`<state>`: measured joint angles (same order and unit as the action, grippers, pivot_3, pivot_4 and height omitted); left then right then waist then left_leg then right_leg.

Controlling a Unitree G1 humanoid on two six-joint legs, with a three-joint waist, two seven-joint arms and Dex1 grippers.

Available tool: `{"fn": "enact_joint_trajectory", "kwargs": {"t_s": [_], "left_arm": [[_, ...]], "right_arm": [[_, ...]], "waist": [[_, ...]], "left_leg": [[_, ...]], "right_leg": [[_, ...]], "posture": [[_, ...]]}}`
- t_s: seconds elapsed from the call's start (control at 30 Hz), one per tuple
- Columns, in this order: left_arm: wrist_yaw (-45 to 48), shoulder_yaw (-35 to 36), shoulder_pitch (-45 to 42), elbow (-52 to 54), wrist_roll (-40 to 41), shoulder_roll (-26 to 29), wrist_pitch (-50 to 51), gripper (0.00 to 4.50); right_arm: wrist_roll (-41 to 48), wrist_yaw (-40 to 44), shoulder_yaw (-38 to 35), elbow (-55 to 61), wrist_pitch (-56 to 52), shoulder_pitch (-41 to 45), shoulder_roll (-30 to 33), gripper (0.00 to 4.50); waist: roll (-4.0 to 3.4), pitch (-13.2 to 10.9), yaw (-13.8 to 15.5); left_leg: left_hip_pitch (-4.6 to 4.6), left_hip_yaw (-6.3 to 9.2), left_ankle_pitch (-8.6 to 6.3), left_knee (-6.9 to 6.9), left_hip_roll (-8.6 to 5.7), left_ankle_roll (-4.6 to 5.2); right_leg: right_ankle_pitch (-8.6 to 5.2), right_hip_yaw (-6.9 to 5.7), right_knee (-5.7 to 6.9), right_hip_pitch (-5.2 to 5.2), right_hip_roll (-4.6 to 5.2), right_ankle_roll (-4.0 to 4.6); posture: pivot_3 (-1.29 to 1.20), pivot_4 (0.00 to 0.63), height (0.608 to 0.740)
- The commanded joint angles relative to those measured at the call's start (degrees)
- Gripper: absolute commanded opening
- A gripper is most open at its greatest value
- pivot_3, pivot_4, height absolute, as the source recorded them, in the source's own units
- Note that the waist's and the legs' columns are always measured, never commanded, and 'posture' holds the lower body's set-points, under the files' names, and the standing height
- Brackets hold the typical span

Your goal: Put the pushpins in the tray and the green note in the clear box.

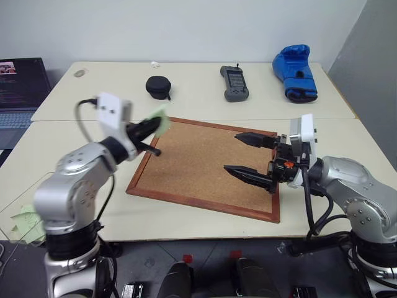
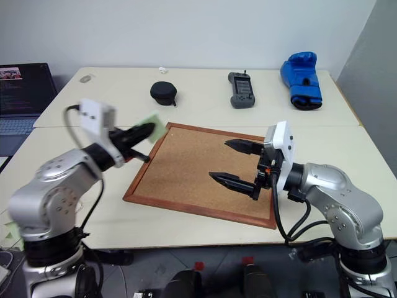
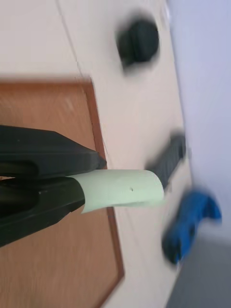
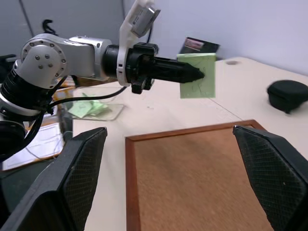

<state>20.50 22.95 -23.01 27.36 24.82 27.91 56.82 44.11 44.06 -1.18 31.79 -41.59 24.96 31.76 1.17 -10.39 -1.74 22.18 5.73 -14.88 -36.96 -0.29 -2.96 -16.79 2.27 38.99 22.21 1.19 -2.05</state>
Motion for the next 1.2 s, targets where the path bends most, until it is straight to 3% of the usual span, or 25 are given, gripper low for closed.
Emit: {"fn": "enact_joint_trajectory", "kwargs": {"t_s": [0.03,0.17,0.4,0.87,0.9,1.2], "left_arm": [[-11.58,8.95,6.17,7.21,-7.28,-0.87,1.46,0.00],[-21.65,18.41,14.93,13.30,-14.55,-5.42,3.11,0.00],[-27.55,27.24,16.89,12.91,-17.73,-9.91,3.71,0.00],[-26.04,27.59,16.17,5.71,-13.30,-13.78,-0.27,0.00],[-26.05,27.72,16.21,5.80,-13.00,-13.96,-0.50,0.40],[-26.44,27.21,16.54,6.34,-11.74,-14.09,-0.67,2.12]], "right_arm": [[0.57,3.60,0.55,-2.86,3.03,2.70,-0.85,4.44],[0.05,7.68,2.33,-6.67,5.55,4.36,-2.07,4.44],[0.34,12.17,4.41,-10.11,6.84,6.74,-3.19,4.44],[-0.96,14.84,6.18,-9.61,7.78,8.34,-3.41,4.44],[-1.10,14.69,6.19,-9.64,7.76,8.34,-3.38,4.50],[-1.48,13.52,6.11,-9.49,6.75,8.60,-3.19,4.50]], "waist": [[0.02,-0.01,0.00],[0.04,-0.01,-0.21],[0.19,0.03,0.61],[0.31,0.09,0.18],[0.31,0.09,0.18],[0.31,0.09,0.17]], "left_leg": [[0.00,-0.01,0.00,0.00,0.01,0.00],[-0.06,-0.09,-0.01,0.01,0.02,0.00],[-0.04,-0.02,0.00,-0.02,-0.03,-0.01],[-0.10,-0.06,-0.02,0.02,0.00,-0.03],[-0.10,-0.05,-0.02,0.01,0.00,-0.03],[-0.11,-0.03,-0.02,0.01,0.01,-0.03]], "right_leg": [[0.00,0.01,-0.01,0.00,0.00,0.00],[0.01,0.10,-0.01,0.01,0.02,0.01],[0.01,-0.09,0.01,-0.11,0.02,0.02],[0.01,-0.06,0.00,-0.09,0.00,0.03],[0.01,-0.06,-0.01,-0.09,0.00,0.03],[0.01,-0.05,0.00,-0.08,0.00,0.03]], "posture": [[0.00,0.150,0.740],[0.00,0.150,0.740],[0.00,0.150,0.740],[0.00,0.150,0.740],[0.00,0.150,0.740],[0.00,0.150,0.740]]}}
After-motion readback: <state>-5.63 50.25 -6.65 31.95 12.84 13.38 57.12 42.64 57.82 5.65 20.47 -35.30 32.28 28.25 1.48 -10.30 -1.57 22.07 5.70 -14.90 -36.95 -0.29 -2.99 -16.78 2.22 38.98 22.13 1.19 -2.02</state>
